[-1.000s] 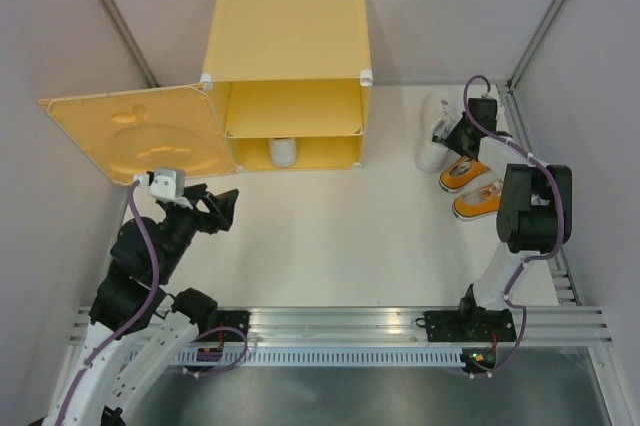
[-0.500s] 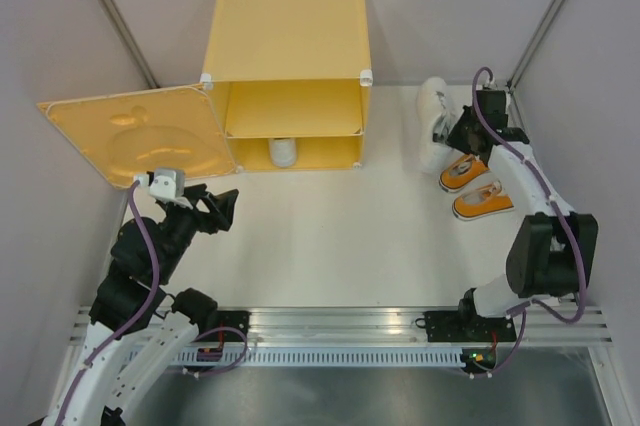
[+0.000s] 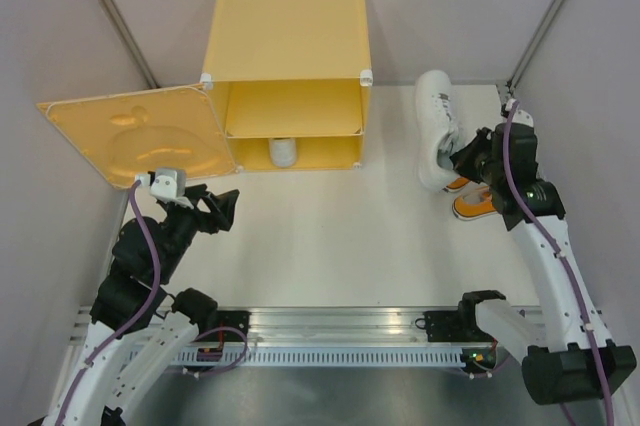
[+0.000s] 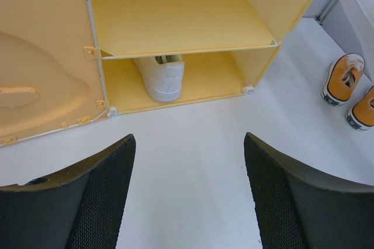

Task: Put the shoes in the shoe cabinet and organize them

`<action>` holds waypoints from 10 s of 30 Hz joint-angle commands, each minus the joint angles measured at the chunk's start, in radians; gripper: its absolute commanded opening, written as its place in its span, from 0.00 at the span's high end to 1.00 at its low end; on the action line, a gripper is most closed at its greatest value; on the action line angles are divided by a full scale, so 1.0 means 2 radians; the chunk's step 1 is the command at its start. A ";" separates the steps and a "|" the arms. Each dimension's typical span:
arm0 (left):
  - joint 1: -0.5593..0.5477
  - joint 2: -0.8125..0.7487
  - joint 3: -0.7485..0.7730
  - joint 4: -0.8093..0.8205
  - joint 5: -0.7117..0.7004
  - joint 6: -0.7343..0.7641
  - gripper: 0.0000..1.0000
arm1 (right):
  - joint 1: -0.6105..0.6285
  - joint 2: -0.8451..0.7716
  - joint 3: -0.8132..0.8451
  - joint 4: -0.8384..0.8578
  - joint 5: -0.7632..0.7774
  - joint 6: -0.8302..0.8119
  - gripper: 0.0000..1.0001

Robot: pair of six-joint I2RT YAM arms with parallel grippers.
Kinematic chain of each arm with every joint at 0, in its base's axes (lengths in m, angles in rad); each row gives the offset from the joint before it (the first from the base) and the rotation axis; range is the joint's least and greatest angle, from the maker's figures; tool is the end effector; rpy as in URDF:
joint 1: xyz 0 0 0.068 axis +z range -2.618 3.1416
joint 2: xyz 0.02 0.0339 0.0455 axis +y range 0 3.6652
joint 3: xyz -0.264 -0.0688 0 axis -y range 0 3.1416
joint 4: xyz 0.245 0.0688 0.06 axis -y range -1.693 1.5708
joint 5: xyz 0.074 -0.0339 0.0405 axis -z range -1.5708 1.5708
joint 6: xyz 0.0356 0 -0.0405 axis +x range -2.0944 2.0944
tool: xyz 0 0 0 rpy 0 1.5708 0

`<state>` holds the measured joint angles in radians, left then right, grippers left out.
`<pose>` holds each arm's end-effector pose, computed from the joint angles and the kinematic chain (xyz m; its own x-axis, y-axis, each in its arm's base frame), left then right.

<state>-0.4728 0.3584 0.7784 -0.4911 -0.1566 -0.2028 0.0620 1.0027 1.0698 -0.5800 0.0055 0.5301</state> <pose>0.0746 -0.0319 0.3530 -0.1247 -0.1597 -0.9793 0.2922 0.9373 -0.1901 0.2135 0.0131 0.3585 -0.4515 0.4786 -0.7531 0.1983 0.8767 0.4382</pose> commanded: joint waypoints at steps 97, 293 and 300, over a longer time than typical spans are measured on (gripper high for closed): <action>-0.009 0.006 -0.003 0.019 0.000 0.009 0.15 | 0.342 0.451 0.156 0.303 0.277 0.162 0.58; -0.047 -0.019 -0.007 0.019 -0.005 0.011 0.09 | 0.332 0.410 0.078 0.396 0.280 0.306 0.42; -0.047 -0.017 -0.007 0.019 -0.008 0.012 0.09 | 0.336 0.369 0.032 0.408 0.233 0.277 0.48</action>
<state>-0.5602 0.3195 0.7654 -0.4908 -0.1558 -0.2028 0.7307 1.8217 1.1728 0.1734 0.5175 1.1290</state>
